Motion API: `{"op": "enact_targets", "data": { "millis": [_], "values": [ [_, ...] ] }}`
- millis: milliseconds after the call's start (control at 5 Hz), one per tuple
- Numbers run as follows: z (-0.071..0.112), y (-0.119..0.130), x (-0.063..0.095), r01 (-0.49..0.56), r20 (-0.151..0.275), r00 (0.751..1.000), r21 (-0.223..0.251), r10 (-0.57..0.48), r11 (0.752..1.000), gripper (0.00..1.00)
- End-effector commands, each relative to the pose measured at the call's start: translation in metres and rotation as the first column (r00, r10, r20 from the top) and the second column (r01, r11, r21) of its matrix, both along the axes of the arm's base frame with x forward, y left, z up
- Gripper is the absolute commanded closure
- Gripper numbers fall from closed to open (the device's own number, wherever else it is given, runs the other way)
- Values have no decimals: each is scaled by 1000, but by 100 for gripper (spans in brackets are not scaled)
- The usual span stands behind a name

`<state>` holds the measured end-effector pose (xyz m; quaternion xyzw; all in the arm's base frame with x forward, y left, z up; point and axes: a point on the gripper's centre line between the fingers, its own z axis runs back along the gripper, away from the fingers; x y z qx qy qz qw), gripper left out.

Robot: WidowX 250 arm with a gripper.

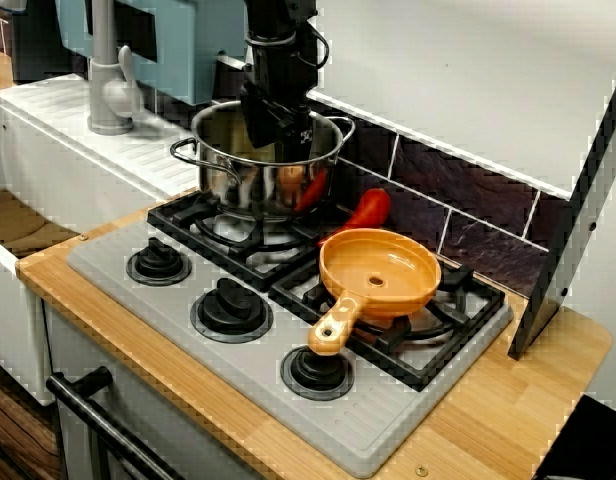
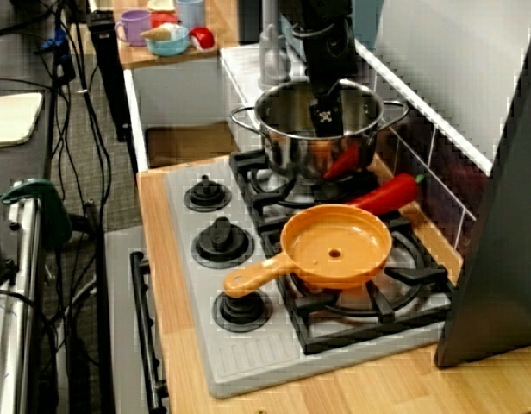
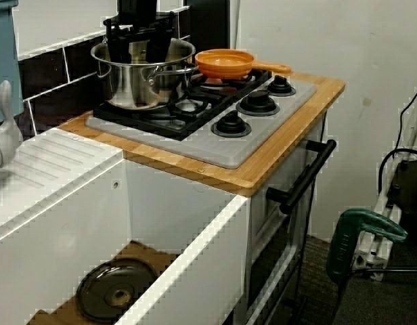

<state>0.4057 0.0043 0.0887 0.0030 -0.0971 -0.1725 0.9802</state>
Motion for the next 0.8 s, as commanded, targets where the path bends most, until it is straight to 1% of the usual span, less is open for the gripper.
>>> {"op": "enact_targets", "data": {
  "millis": [0, 200, 400, 600],
  "values": [
    [-7, 14, -9, -122, -13, 992, 5, 122, 992, 0],
    [-7, 15, -13, -154, -21, 988, 0, 154, 988, 0],
    [-6, 15, -18, -198, -39, 979, -4, 198, 980, 0],
    [-5, 15, -20, -213, -44, 976, -6, 212, 977, 0]
  ]
}}
